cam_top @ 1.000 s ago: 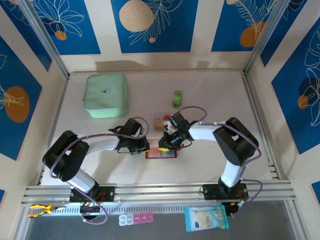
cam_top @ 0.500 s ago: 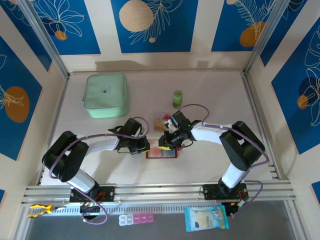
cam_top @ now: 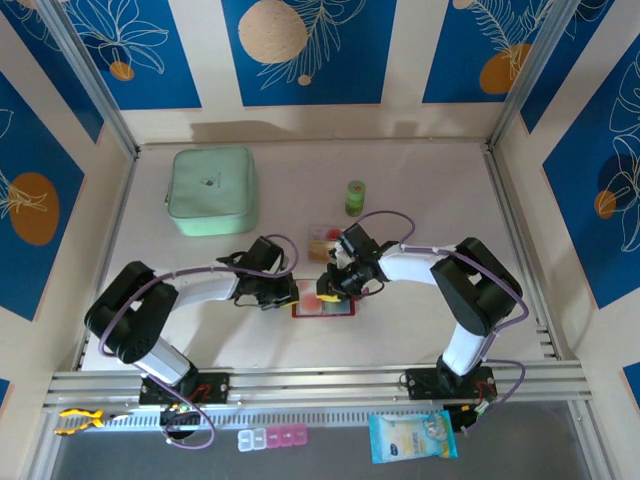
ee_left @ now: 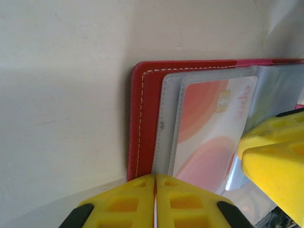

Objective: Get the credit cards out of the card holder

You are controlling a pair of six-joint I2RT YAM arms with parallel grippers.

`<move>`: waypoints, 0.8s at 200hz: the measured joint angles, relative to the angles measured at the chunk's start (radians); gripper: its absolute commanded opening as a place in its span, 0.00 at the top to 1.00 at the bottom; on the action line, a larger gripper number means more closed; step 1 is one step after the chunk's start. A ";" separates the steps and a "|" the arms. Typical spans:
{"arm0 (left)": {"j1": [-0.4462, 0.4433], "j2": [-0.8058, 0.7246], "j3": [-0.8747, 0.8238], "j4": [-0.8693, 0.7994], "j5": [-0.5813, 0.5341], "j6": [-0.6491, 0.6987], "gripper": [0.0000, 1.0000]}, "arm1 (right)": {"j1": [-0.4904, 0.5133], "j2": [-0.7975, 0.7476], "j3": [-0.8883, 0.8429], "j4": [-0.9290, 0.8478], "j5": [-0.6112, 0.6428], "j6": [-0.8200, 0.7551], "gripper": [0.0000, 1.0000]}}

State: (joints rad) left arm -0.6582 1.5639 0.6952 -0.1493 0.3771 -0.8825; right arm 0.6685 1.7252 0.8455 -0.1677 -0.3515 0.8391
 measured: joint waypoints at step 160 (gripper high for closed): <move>0.000 0.005 0.000 0.003 0.000 0.002 0.92 | 0.000 0.046 0.003 0.063 -0.054 0.004 0.79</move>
State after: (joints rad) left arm -0.6582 1.5684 0.6952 -0.1463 0.3775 -0.8810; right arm 0.6685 1.7714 0.8482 -0.1047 -0.4057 0.8429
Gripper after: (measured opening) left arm 0.077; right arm 0.206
